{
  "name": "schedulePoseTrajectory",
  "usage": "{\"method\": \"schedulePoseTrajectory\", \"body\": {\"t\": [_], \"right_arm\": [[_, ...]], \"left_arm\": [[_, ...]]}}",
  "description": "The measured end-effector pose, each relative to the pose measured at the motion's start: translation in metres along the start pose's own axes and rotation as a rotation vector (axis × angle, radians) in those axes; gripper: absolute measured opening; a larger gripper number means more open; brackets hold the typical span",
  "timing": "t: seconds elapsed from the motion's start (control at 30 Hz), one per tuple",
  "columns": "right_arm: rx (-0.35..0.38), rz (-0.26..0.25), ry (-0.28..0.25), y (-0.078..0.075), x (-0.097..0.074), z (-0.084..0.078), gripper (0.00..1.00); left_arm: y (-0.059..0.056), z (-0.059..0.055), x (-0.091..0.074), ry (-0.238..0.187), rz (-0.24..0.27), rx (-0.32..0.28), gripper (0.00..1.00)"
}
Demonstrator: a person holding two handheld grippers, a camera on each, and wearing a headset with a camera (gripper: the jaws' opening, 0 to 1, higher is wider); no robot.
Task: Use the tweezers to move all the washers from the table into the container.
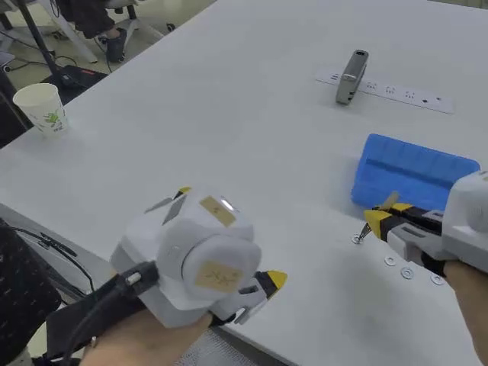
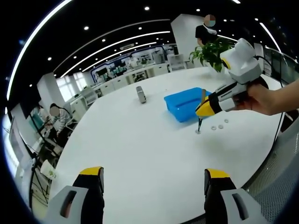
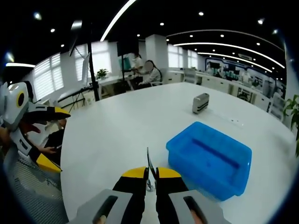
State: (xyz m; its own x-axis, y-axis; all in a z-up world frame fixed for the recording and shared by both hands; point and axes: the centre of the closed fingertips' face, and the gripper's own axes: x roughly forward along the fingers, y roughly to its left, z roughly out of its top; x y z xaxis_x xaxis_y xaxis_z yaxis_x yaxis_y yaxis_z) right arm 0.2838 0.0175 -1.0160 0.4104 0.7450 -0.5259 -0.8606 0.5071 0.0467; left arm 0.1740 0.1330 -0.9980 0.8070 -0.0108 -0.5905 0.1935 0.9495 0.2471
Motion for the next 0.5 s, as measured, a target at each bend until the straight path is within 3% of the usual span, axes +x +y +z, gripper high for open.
{"method": "schedulePoseTrajectory", "body": {"t": [0.1, 0.5], "right_arm": [[-0.043, -0.007, 0.009, -0.0007, 0.0012, -0.0017, 0.03], [-0.063, 0.007, 0.031, 0.0028, 0.0018, 0.0008, 0.01]], "left_arm": [[-0.0001, 0.0003, -0.0002, -0.001, -0.001, 0.001, 0.9], [-0.0007, -0.0001, 0.0, 0.003, -0.001, 0.012, 0.9]]}}
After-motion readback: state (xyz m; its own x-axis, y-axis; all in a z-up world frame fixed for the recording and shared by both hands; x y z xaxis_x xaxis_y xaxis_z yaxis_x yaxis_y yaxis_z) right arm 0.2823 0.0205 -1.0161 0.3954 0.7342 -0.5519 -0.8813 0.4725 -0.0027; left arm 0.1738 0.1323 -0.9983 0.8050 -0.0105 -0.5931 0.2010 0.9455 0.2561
